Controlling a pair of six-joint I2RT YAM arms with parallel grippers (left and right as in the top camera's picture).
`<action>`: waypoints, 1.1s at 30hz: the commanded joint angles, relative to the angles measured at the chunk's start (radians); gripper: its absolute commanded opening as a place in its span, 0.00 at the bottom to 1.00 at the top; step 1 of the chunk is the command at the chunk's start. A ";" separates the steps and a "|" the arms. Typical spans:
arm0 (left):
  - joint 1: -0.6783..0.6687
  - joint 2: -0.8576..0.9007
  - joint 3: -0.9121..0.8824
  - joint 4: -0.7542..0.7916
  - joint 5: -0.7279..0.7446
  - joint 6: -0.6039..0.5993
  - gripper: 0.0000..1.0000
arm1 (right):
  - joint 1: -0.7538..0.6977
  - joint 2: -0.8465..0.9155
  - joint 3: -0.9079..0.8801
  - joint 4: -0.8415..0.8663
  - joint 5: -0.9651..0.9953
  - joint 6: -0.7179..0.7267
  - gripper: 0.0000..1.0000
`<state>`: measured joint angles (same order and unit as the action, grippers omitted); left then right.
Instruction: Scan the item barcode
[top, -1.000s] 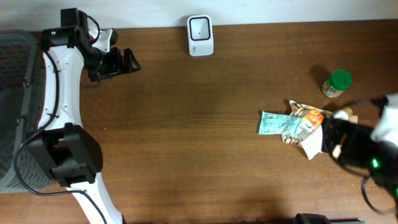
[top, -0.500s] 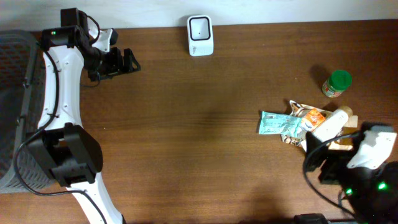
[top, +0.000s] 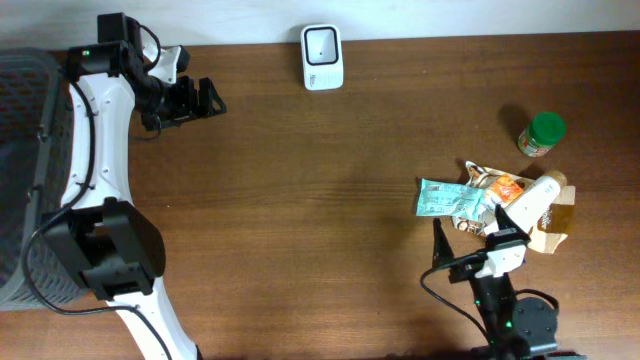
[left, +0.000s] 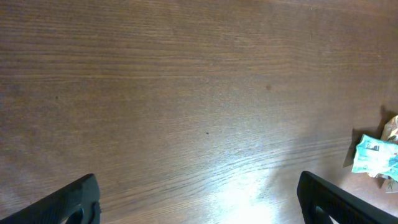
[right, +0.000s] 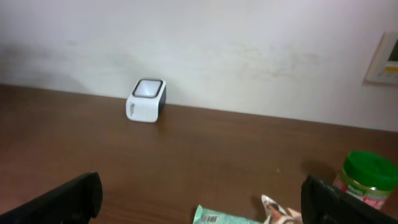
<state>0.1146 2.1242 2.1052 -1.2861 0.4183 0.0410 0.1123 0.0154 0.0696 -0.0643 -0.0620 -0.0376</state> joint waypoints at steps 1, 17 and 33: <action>0.002 -0.007 0.010 0.002 0.004 0.005 0.99 | 0.005 -0.012 -0.064 0.013 -0.014 -0.014 0.98; 0.002 -0.007 0.010 0.002 0.005 0.005 0.99 | 0.005 -0.012 -0.064 -0.007 -0.009 -0.014 0.98; -0.090 -0.515 -0.341 0.052 -0.053 0.010 0.99 | 0.005 -0.012 -0.064 -0.007 -0.009 -0.014 0.98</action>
<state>0.0200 1.7466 1.9320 -1.2705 0.4141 0.0414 0.1123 0.0120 0.0135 -0.0711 -0.0666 -0.0521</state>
